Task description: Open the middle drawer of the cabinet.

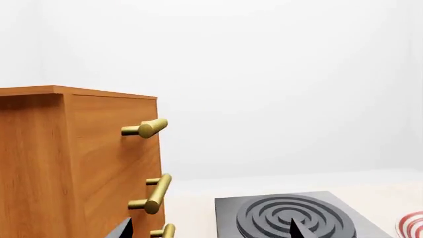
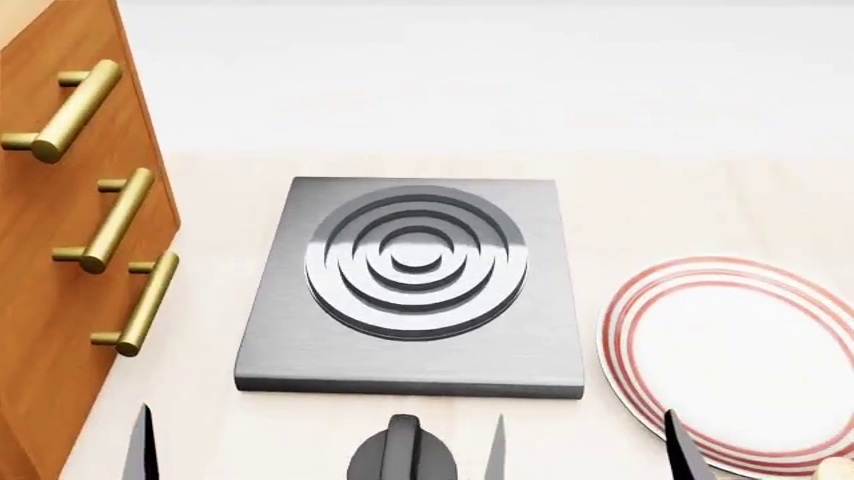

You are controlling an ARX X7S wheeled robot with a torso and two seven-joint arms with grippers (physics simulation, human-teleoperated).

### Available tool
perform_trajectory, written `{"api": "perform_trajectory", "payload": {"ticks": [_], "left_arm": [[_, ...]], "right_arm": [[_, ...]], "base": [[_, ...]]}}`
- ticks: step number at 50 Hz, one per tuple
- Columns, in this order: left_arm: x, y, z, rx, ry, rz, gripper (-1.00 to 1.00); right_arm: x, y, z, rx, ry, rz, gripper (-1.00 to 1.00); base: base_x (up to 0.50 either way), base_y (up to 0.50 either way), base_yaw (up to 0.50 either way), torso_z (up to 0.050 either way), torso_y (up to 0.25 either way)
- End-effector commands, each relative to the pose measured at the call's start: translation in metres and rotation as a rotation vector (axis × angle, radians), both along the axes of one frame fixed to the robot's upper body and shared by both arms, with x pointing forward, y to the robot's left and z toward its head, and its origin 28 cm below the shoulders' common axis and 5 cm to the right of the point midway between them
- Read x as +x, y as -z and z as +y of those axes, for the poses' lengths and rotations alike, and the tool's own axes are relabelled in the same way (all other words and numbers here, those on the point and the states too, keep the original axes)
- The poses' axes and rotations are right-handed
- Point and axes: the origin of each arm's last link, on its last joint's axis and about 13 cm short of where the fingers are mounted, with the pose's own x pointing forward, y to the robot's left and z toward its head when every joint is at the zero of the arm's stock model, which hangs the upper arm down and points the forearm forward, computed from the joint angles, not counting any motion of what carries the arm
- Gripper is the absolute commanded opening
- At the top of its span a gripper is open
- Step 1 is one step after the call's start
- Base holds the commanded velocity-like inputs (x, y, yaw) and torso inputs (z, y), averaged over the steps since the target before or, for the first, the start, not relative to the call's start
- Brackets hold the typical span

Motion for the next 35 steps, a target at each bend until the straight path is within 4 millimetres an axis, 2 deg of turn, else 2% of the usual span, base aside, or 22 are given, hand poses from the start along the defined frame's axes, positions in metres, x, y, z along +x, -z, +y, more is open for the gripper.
{"api": "perform_trajectory", "payload": {"ticks": [1,11,13,15,17,18,21,22,24,26,28,31,33,35], "left_arm": [[-0.001,0.001,-0.001,0.004,0.001,-0.001,1.00],[0.001,0.000,-0.001,-0.004,-0.002,0.010,1.00],[0.007,-0.013,-0.003,0.022,-0.012,0.009,1.00],[0.022,-0.040,-0.001,0.185,-0.072,-0.020,1.00],[0.033,-0.052,-0.001,0.232,-0.072,-0.011,1.00],[0.047,-0.062,-0.001,0.304,-0.078,0.013,1.00],[0.062,-0.077,-0.002,0.360,-0.083,0.012,1.00],[0.074,-0.084,-0.002,0.403,-0.086,0.022,1.00],[0.086,-0.089,-0.002,0.445,-0.098,0.026,1.00],[0.110,-0.094,0.000,0.520,-0.131,0.049,1.00],[0.116,-0.093,0.000,0.550,-0.142,0.059,1.00],[0.148,-0.092,0.001,0.692,-0.194,0.081,1.00],[0.155,-0.093,-0.001,0.690,-0.197,0.079,1.00],[0.163,-0.094,-0.003,0.775,-0.235,0.063,1.00]], "right_arm": [[0.000,0.001,0.000,-0.006,0.001,-0.002,1.00],[0.000,0.001,0.000,-0.006,0.006,0.001,1.00],[0.000,0.001,0.000,-0.006,0.006,0.003,1.00],[0.000,0.002,0.001,0.006,0.003,0.006,1.00],[0.000,0.002,0.000,0.024,-0.001,0.016,1.00],[0.001,0.002,-0.001,0.028,0.011,0.016,1.00],[0.001,0.001,-0.001,0.038,0.001,0.022,1.00],[0.002,0.002,-0.002,0.044,-0.005,0.024,1.00],[0.002,0.002,-0.002,0.048,-0.013,0.025,1.00],[0.000,0.001,-0.001,0.055,-0.033,0.027,1.00],[0.000,0.001,-0.001,0.057,-0.036,0.029,1.00],[0.000,0.001,-0.001,0.062,-0.042,0.038,1.00],[0.000,0.001,-0.001,0.066,-0.046,0.040,1.00],[0.000,0.001,-0.001,0.067,-0.049,0.042,1.00]], "base": [[0.00,0.00,0.00,0.000,0.000],[0.00,0.00,0.00,0.000,0.000],[0.00,0.00,0.00,0.000,0.000],[0.00,0.00,0.00,0.000,0.000],[0.00,0.00,0.00,0.000,0.000],[0.00,0.00,0.00,0.000,0.000],[0.00,0.00,0.00,0.000,0.000],[0.00,0.00,0.00,0.000,0.000],[0.00,0.00,0.00,0.000,0.000],[0.00,0.00,0.00,0.000,0.000],[0.00,0.00,0.00,0.000,0.000],[0.00,0.00,0.00,0.000,0.000],[0.00,0.00,0.00,0.000,0.000],[0.00,0.00,0.00,0.000,0.000]]}}
